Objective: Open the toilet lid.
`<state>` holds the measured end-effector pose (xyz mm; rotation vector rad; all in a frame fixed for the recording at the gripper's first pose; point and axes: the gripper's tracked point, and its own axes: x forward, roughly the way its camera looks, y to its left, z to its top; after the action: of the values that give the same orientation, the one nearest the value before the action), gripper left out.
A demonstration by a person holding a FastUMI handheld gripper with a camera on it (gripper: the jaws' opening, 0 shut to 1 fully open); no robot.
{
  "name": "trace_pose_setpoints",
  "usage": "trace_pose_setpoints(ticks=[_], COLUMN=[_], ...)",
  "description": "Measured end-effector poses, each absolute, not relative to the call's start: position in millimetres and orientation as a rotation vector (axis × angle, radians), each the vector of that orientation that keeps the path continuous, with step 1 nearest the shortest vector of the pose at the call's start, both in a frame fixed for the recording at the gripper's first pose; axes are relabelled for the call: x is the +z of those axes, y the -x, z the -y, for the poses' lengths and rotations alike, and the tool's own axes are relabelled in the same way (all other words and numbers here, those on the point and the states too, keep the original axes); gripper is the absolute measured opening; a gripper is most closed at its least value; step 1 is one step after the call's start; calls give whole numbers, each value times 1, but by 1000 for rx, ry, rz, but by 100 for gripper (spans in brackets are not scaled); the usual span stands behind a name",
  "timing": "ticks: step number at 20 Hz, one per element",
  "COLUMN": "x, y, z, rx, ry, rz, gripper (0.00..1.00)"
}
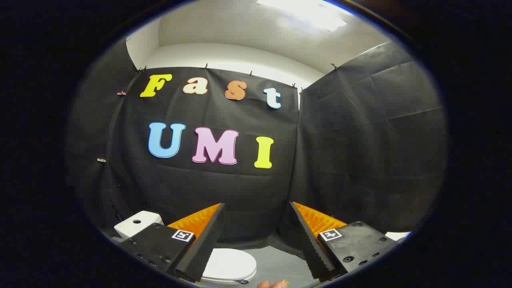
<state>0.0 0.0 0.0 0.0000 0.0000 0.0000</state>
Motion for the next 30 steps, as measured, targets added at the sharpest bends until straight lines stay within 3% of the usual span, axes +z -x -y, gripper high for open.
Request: trace_pose_setpoints(ticks=[25, 30], x=[5, -37], y=[2, -8], z=[-19, -39], rx=[63, 130], ry=[58, 55], rz=[69, 37], gripper=[98, 98])
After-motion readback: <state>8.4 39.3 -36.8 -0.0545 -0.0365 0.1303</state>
